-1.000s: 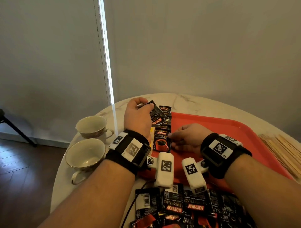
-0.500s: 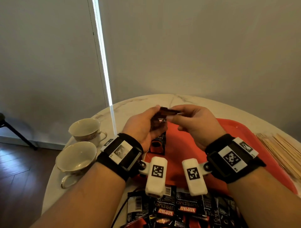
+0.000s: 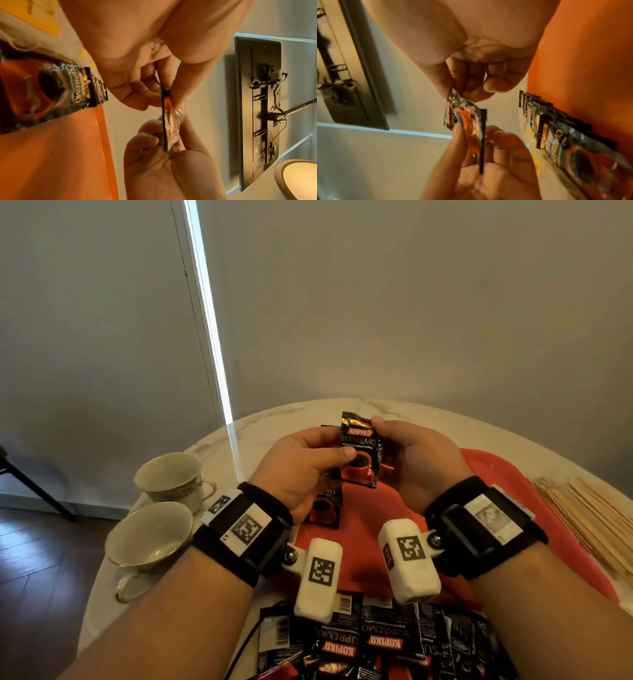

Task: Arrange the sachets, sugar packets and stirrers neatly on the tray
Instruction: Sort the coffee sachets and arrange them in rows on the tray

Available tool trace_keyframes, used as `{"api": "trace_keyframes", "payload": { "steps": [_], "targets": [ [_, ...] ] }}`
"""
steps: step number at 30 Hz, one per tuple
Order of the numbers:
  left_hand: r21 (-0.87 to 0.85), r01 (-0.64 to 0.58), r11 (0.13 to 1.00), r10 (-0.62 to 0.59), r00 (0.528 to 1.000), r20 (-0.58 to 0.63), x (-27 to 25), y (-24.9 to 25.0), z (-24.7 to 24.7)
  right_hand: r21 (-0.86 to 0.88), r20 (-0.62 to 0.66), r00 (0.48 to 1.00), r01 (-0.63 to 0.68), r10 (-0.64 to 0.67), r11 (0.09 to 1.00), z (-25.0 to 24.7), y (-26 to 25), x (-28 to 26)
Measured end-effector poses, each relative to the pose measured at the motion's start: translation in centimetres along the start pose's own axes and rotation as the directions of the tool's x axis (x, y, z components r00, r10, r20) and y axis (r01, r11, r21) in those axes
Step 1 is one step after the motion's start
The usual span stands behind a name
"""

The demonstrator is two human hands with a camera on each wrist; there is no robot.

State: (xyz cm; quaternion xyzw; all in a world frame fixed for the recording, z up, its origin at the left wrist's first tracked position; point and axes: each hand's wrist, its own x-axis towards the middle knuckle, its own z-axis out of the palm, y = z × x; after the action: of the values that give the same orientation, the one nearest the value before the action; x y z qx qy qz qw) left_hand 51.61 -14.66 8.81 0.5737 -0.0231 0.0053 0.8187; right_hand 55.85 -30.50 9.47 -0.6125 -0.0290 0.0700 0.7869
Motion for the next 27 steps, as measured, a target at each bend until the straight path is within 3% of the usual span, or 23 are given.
{"api": "trace_keyframes", "payload": {
  "steps": [4, 7, 12, 16, 20, 27],
  "targets": [
    [-0.084, -0.037, 0.996, 0.029, 0.994, -0.102, -0.1, 0.4, 0.2, -0.134, 0.022, 0.995, 0.101, -0.099, 0.986, 0.6, 0.2, -0.3],
    [-0.112, -0.064, 0.992, 0.040, 0.979, -0.202, 0.1, 0.7, -0.2, -0.176, 0.068, 0.993, 0.104, -0.093, 0.979, 1.0, 0.2, -0.7],
    [-0.143, -0.045, 0.989, 0.006, 0.966, -0.259, 0.2, 0.7, -0.7, -0.220, 0.114, 0.993, -0.013, 0.039, 0.975, 1.4, -0.3, -1.1],
    [-0.084, -0.094, 0.992, 0.055, 0.924, -0.379, 0.7, 0.8, -1.0, -0.303, 0.045, 0.979, -0.175, 0.198, 0.937, 0.6, 0.1, -1.4],
    [-0.137, -0.163, 0.977, 0.081, 0.880, -0.469, 1.1, 1.3, -1.7, -0.423, -0.015, 0.939, -0.318, 0.344, 0.849, 0.0, 1.7, -1.9],
    [-0.155, -0.181, 0.971, 0.090, 0.880, -0.466, 1.4, 1.2, -1.9, -0.434, -0.042, 0.910, -0.388, 0.412, 0.813, 1.3, 2.7, -1.4]
  ]
}}
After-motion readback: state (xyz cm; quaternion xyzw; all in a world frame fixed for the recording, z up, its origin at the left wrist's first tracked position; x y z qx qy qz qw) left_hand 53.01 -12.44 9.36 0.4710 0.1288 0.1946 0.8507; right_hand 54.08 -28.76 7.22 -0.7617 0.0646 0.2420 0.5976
